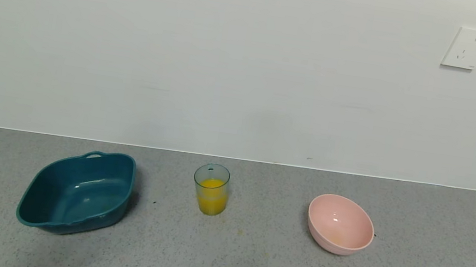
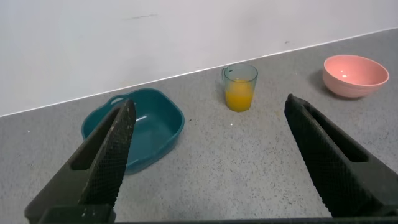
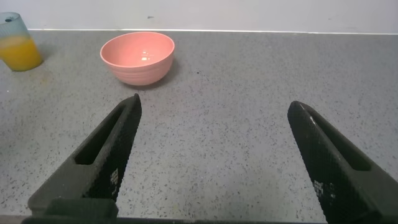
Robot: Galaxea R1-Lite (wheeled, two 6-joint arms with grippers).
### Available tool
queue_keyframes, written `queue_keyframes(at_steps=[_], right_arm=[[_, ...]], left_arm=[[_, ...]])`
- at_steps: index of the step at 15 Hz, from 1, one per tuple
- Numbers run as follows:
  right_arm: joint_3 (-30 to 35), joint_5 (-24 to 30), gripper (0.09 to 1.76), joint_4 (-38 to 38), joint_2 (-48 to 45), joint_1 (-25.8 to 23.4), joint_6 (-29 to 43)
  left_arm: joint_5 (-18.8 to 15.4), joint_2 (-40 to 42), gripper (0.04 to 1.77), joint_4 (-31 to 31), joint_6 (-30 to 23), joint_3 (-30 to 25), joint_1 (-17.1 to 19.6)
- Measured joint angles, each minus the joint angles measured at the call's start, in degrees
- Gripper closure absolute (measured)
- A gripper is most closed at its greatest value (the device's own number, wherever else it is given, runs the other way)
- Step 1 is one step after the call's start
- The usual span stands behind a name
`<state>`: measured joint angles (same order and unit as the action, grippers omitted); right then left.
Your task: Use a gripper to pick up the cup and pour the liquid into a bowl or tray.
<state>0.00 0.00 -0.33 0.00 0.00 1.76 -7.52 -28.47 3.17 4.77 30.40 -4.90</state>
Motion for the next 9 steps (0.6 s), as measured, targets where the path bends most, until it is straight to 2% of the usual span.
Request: queue_keyframes(at_steps=[2, 7, 9], right_arm=[[0.0, 0.0, 0.14, 0.0, 0.0, 0.0, 0.0], [0.0, 0.0, 0.14, 0.0, 0.0, 0.0, 0.0], [0.0, 0.0, 0.14, 0.0, 0.0, 0.0, 0.0]], left_arm=[[-0.7, -6.8, 0.09, -1.2, 1.2, 2.7, -0.8], [-7.6, -20.6, 0.09, -2.8, 2.0, 6.8, -1.4], [-8.4, -26.2, 0.09, -6.5, 2.0, 7.1, -1.4]])
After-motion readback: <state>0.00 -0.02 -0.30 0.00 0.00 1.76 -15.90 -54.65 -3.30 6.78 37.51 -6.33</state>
